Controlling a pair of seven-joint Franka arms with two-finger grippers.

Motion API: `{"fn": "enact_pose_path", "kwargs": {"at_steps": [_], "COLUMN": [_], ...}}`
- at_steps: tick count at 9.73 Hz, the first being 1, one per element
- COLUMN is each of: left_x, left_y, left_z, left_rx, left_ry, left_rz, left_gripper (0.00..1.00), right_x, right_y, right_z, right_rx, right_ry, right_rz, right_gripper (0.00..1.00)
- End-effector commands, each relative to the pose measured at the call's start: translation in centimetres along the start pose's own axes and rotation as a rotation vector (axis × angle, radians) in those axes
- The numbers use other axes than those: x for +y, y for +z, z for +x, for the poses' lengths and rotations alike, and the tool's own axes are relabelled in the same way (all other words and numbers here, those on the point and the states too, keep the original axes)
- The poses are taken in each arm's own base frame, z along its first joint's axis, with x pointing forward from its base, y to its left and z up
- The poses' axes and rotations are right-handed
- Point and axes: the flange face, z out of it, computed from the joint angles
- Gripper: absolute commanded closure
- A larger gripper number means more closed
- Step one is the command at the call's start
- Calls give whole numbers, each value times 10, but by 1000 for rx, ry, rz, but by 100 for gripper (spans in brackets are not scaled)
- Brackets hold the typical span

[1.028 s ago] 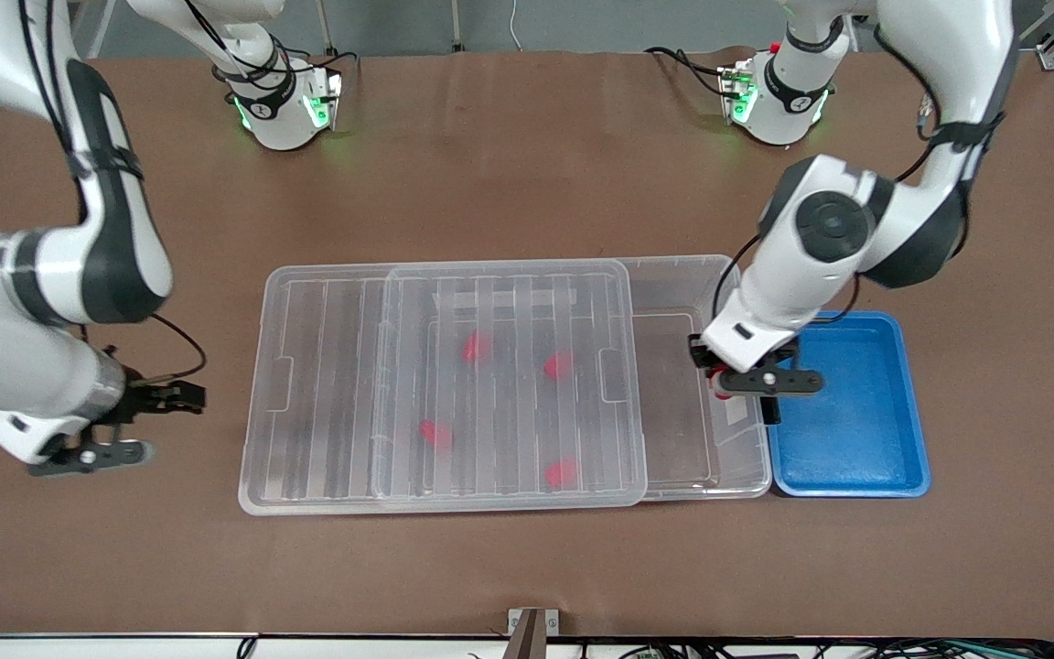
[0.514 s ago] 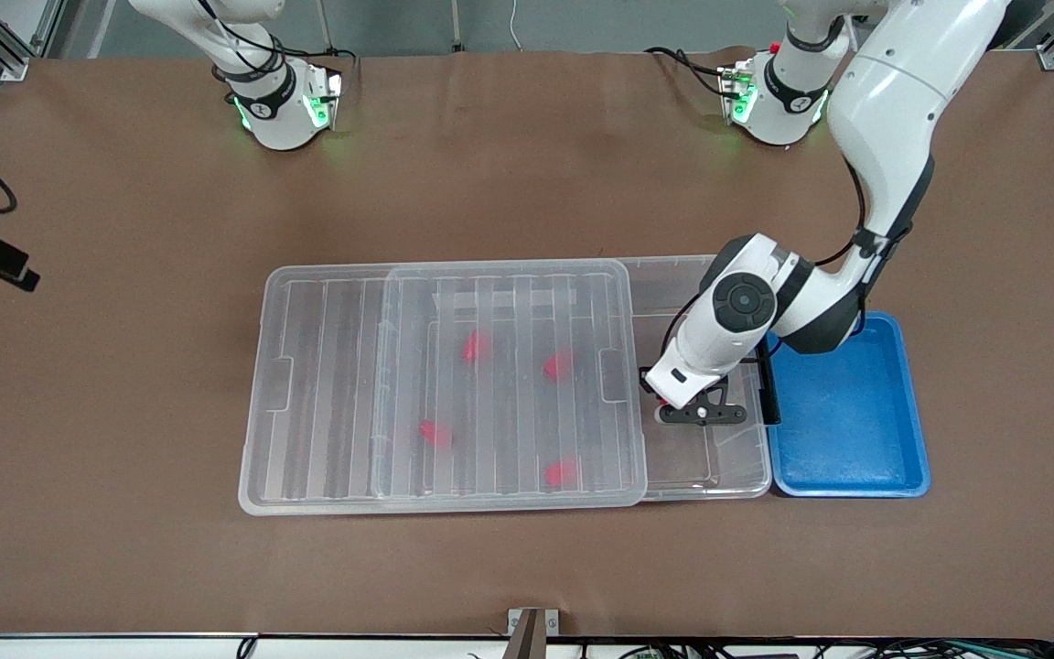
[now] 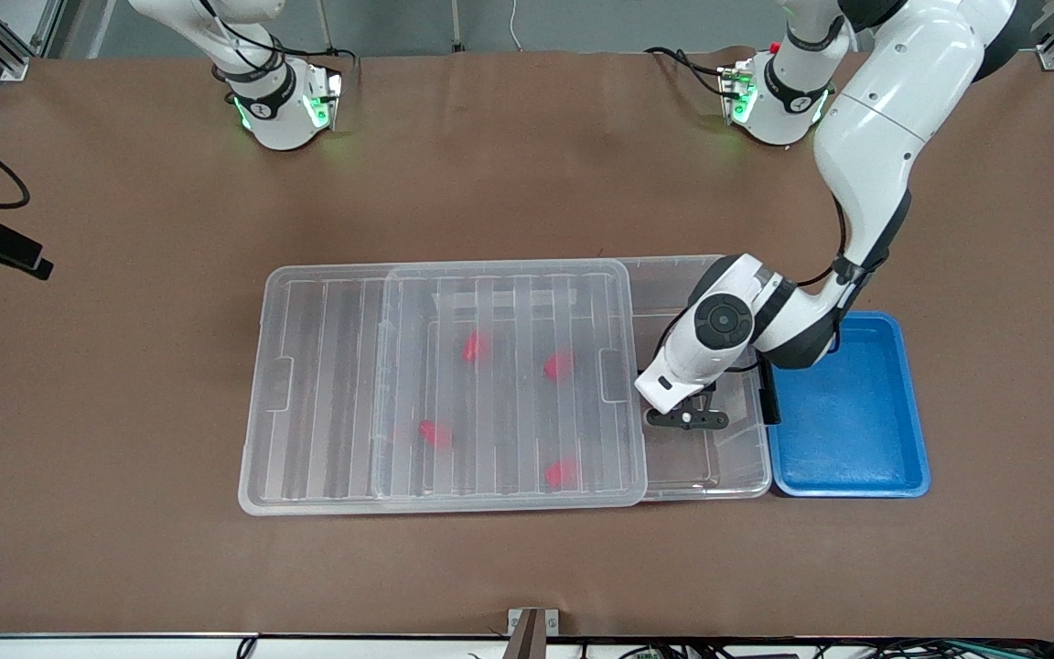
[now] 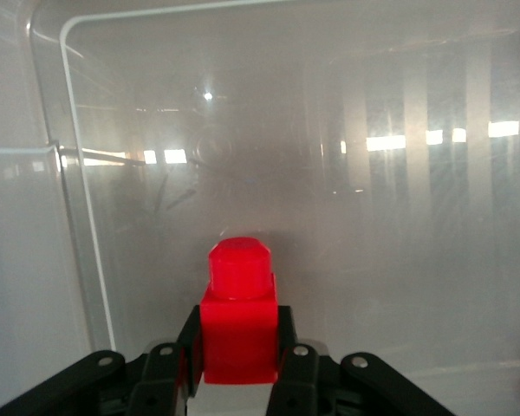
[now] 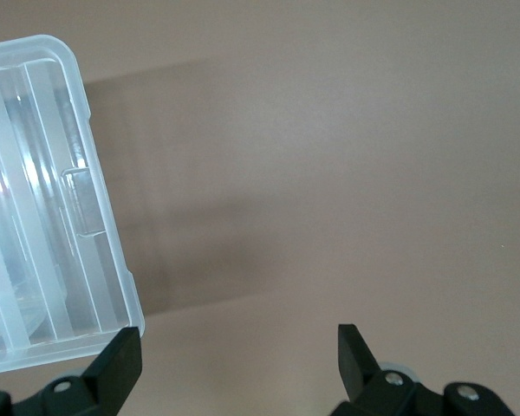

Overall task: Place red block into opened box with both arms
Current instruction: 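Lower the red block into the box and open the left gripper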

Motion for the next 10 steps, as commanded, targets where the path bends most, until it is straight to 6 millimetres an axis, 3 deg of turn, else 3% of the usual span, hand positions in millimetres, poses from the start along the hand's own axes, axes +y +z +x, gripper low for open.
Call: {"fn": "enact_pose_path", "kwargs": {"at_steps": [1, 2, 4, 6, 10], "left_x": [2, 2, -1, -1, -7], "left_y": [18, 16, -24, -50, -155], "left_z": [1, 1, 6, 4, -8], "left_rx": [-7, -7, 21, 6, -2], "left_ry": [13, 13, 16, 15, -10], "left_rz": [3, 5, 22, 53, 29], "left_gripper": [0, 0, 0, 0, 0], "right_x": [1, 1, 15, 21, 20], "right_y": [-1, -2, -2, -2, -2], "right_z": [-5, -5, -8, -8, -8], "right_rx": [4, 4, -22, -22, -22], "right_ry": [18, 18, 36, 9, 6], "right_rz": [11, 11, 9, 12, 12], "right_gripper": [0, 0, 0, 0, 0]}}
